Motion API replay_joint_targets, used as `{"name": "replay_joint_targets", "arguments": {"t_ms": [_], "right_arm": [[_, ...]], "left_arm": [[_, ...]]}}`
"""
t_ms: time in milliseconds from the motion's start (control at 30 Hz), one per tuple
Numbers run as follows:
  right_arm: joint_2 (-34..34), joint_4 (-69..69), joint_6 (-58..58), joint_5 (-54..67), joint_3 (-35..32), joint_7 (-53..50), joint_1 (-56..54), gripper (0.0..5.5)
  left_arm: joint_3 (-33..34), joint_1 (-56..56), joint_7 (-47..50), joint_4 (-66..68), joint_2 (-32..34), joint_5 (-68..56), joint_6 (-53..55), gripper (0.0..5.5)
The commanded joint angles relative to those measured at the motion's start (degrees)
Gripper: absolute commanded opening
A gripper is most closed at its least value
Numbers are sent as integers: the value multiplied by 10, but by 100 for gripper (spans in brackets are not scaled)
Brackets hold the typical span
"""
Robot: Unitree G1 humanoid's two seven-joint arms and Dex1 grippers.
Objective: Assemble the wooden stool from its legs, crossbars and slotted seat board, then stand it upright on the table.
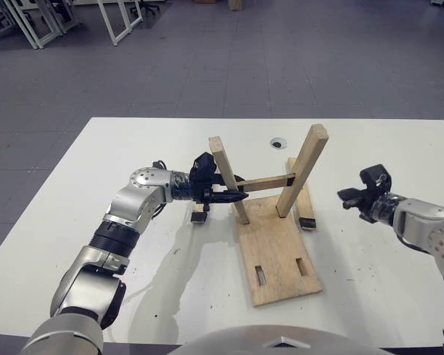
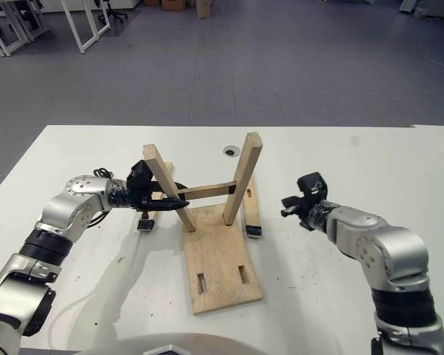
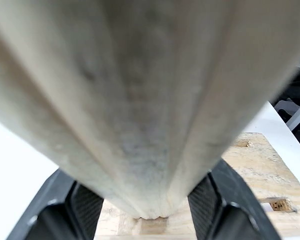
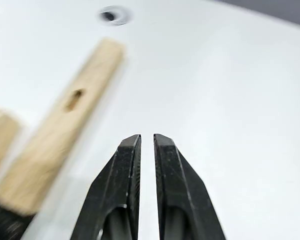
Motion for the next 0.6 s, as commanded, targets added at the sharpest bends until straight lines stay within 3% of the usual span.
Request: {"name": "replay_joint_targets", "arguments": {"t_ms": [33, 167, 267, 433, 600], "right_arm": [[89, 42, -48, -82, 83, -46, -67, 45], [301, -100, -18, 66, 198, 23, -99, 45], [320, -137, 17, 93, 206, 42, -92, 45], [257, -122, 34, 47, 161, 45, -78, 45], [34, -113, 28, 21, 60, 164, 6, 45]], "left_arm": [[-58, 44, 3, 51, 25, 108, 29, 207], [-74, 30, -9, 54, 18, 112, 27, 207], [-82, 21, -17, 56, 9, 114, 20, 207], [-66, 34, -28, 57, 1, 96, 10, 207], [-46, 31, -51, 68, -5, 79, 3, 207]]}}
